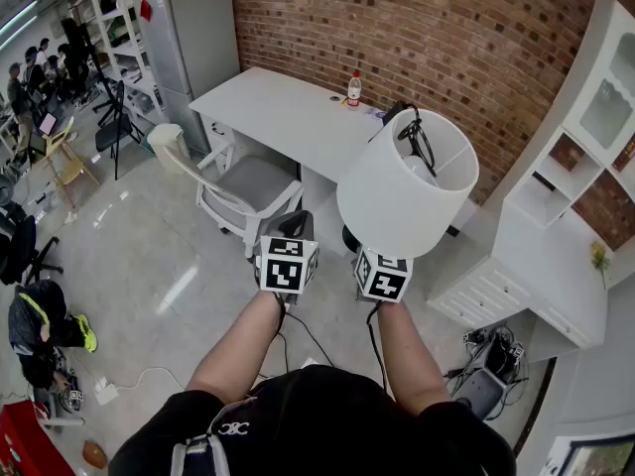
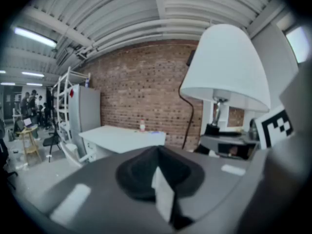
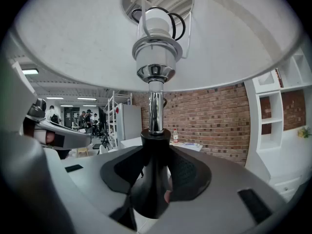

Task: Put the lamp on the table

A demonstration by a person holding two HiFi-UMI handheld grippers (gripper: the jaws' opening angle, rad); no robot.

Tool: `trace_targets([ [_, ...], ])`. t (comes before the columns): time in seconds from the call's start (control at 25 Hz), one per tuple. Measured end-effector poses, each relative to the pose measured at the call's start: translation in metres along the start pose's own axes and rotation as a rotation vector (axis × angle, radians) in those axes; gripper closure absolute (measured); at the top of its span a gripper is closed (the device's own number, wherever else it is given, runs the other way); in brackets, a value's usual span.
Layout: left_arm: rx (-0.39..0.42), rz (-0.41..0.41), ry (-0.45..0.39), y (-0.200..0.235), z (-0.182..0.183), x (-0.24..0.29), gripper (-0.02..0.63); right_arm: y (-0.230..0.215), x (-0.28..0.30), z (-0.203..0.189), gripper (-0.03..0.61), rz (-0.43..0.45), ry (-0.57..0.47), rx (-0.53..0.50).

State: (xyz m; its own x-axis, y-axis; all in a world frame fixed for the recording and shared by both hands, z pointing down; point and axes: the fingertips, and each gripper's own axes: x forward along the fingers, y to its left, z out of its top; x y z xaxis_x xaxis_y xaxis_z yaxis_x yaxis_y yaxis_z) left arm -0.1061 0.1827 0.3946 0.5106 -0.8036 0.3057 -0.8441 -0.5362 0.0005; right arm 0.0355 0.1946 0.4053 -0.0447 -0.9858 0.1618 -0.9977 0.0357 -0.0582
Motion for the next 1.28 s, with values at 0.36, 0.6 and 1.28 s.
trace_targets([
  [0.36,0.005,-0.003,0.018,-0.025,0.001,0.016,0.614,-0.025,-0.003,0.000,0.434,0.012,-0.009,-0.019],
  [0.6,0.004,0.018,0.025,-0.036,0.003,0.027,0.613,-0.040,-0.001,0.005,0.434,0.030,-0.021,-0.010],
  [1.28,-0.046,0.057,0.066,-0.042,-0.017,0.060,0.612,-0.068,0.018,0.007,0.434,0.092,-0.024,-0.024],
])
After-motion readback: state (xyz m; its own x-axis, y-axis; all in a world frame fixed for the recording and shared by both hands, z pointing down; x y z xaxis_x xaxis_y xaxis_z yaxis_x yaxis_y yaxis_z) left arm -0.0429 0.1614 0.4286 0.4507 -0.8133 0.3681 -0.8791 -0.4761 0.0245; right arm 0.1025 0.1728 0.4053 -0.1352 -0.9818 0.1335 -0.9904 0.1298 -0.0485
